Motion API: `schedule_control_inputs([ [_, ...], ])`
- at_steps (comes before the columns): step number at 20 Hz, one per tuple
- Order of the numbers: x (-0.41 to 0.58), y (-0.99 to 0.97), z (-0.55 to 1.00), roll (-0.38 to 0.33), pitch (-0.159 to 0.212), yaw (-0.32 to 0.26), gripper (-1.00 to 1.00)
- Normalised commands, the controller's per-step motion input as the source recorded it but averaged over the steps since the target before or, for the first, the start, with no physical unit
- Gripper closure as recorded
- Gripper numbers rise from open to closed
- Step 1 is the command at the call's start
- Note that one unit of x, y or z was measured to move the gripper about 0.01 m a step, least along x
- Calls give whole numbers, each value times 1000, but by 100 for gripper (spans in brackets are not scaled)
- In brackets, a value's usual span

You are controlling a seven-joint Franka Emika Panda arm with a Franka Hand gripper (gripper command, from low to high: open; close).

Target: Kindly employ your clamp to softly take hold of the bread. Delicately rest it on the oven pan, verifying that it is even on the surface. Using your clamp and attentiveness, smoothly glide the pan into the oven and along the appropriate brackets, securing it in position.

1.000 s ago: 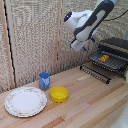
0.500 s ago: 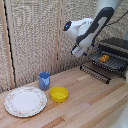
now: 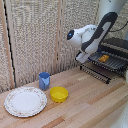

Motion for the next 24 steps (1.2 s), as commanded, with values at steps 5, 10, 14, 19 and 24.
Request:
schedule_control_inputs([
  [5, -71, -325, -212, -190, 2, 145, -100],
  [10, -60, -358, -165, -138, 16, 138, -100],
  [14, -101, -332, -117, -108, 40, 128, -100],
  [19, -21, -248, -71, -53, 54, 85, -100],
  [24, -1, -172, -2, 14, 76, 100, 100],
])
